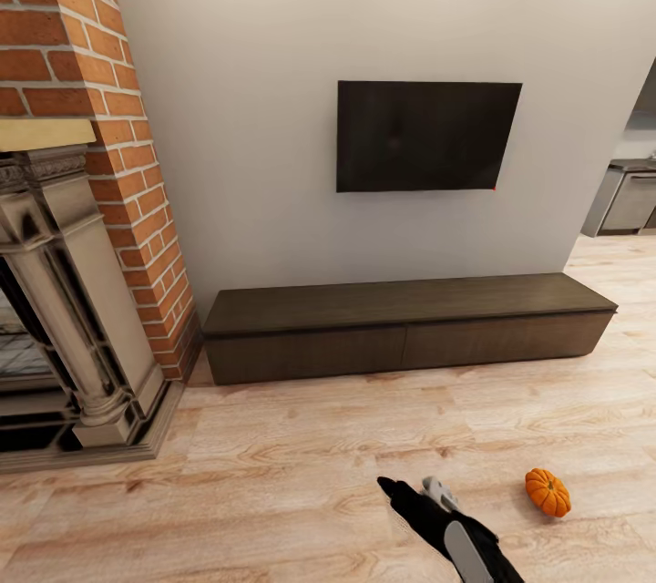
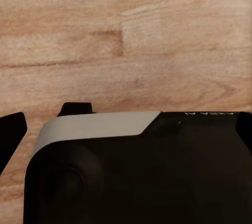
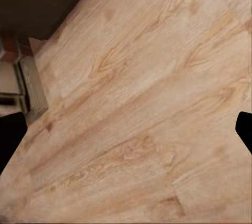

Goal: Place each of the two pumpkins and all three candles from the living room inside a cabinet in the living room (use any cabinet), then make sure every cabinet is closed, and position the cauldron so it is next to a table in the living room.

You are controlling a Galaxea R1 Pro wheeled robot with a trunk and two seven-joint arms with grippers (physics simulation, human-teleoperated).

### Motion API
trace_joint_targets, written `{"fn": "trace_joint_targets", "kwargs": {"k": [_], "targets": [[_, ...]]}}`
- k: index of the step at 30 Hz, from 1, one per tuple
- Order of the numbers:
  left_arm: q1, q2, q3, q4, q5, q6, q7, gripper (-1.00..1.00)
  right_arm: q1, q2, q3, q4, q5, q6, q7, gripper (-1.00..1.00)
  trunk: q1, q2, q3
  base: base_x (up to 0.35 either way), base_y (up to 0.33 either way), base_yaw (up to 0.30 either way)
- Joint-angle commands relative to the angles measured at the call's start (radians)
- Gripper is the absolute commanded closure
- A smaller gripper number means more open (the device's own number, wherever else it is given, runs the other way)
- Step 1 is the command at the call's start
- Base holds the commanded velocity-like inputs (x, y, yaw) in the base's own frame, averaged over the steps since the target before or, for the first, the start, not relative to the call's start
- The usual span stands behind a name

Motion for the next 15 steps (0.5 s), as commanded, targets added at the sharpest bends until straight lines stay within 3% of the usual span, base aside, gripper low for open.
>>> {"fn": "trace_joint_targets", "kwargs": {"k": [1, 6, 9, 15], "targets": [[-0.001, 0.0, 0.001, 0.001, 0.0, -0.003, -0.001, -1.0, -0.003, -0.001, -0.001, -0.001, -0.028, 0.006, 0.046, -1.0, 0.0, 0.0, -0.001, 0.0, 0.0, 0.0], [-0.001, 0.0, 0.001, 0.0, 0.0, -0.003, -0.001, -1.0, -0.007, -0.006, -0.002, -0.001, -0.118, 0.012, 0.183, -1.0, 0.0, 0.0, -0.001, 0.0, 0.0, 0.0], [-0.001, 0.001, 0.001, -0.014, 0.0, -0.004, -0.003, -1.0, -0.007, -0.007, -0.004, -0.001, -0.136, 0.016, 0.204, -1.0, 0.0, 0.0, -0.001, 0.0, 0.0, 0.0], [0.002, 0.007, 0.003, -0.139, 0.003, 0.032, -0.01, -1.0, -0.008, -0.017, -0.005, -0.002, -0.179, 0.038, 0.252, -1.0, 0.0, 0.0, -0.001, 0.0, 0.0, 0.0]]}}
